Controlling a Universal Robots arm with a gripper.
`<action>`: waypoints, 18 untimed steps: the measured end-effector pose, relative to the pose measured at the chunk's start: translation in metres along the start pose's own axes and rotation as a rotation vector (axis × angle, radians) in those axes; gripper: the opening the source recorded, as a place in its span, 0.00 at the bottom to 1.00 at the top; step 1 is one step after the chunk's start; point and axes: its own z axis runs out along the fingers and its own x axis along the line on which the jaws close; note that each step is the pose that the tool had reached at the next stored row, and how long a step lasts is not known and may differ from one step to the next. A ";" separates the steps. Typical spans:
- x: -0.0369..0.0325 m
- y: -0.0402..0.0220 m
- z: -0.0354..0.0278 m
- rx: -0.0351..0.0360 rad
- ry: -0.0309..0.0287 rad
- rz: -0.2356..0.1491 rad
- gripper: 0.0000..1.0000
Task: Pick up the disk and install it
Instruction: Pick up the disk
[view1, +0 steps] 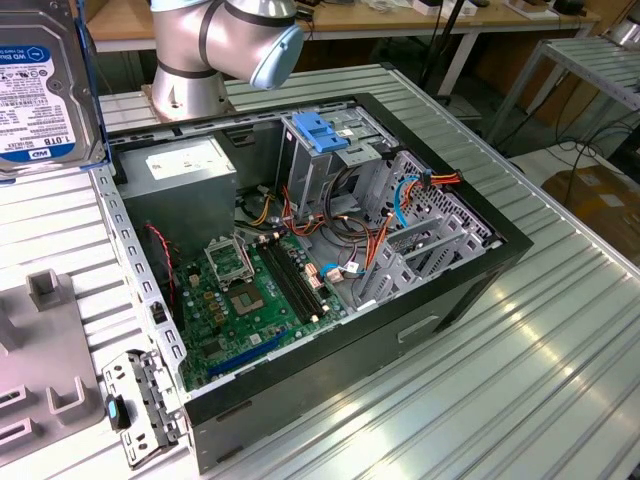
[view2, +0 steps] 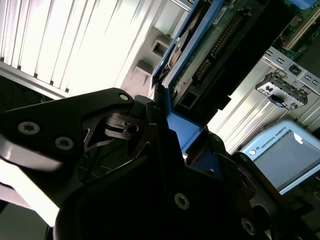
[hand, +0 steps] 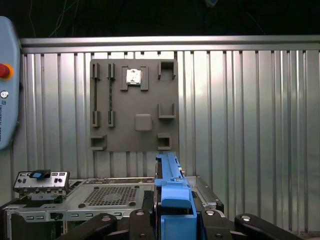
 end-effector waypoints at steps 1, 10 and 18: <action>0.0000 0.0000 0.0000 -0.0001 0.0000 0.000 0.37; 0.0057 -0.0003 -0.0001 -0.0001 0.0001 0.000 0.37; 0.0075 -0.0123 0.0000 0.0000 0.0007 0.000 0.37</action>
